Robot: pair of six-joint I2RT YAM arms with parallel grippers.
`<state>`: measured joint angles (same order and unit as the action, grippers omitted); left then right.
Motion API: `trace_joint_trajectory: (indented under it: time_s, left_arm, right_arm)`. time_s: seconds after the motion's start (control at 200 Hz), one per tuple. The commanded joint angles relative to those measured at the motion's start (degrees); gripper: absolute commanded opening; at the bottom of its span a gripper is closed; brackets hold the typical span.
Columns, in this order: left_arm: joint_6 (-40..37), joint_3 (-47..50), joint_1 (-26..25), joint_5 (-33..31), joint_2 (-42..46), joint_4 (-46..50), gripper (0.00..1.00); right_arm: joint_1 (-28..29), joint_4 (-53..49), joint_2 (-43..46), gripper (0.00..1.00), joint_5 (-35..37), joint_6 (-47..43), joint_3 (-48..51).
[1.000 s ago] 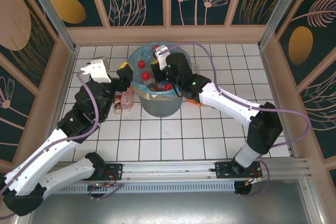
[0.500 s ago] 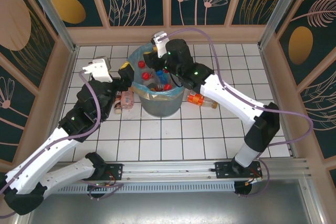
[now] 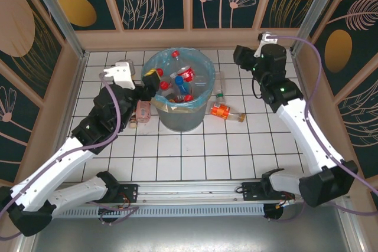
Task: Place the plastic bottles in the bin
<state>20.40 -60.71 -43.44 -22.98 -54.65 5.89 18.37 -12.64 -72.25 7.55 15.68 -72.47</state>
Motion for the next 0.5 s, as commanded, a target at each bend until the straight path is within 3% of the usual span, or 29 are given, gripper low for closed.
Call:
trace_joint_trajectory:
  time_s: [0.0,0.05,0.11,0.26,0.49]
  left_arm:
    - [-2.27,-2.35,-0.02,20.15,-2.51,-4.91,0.74]
    - [-2.53,-3.6,-0.26,27.39,-4.4,-5.35,0.74]
    - [-2.86,-5.24,-1.61,31.75,-6.78,-5.19,0.74]
    - [-6.8,-9.02,-7.45,31.65,-13.02,-1.57,0.75]
    - [-5.7,-10.5,-10.23,34.64,-18.63,-0.66,0.75]
  right_arm:
    - [-2.66,-3.93,-6.15,0.73,-5.65,1.31,2.38]
    - [-3.28,-3.09,-9.47,0.76,-6.2,1.21,2.68]
    - [-3.46,-2.47,-13.7,0.78,-6.44,0.94,1.79]
    - [-3.37,-2.08,-24.71,0.86,-6.41,1.64,-2.32]
    - [-2.83,-0.61,-35.62,0.9,-11.94,2.27,-7.57]
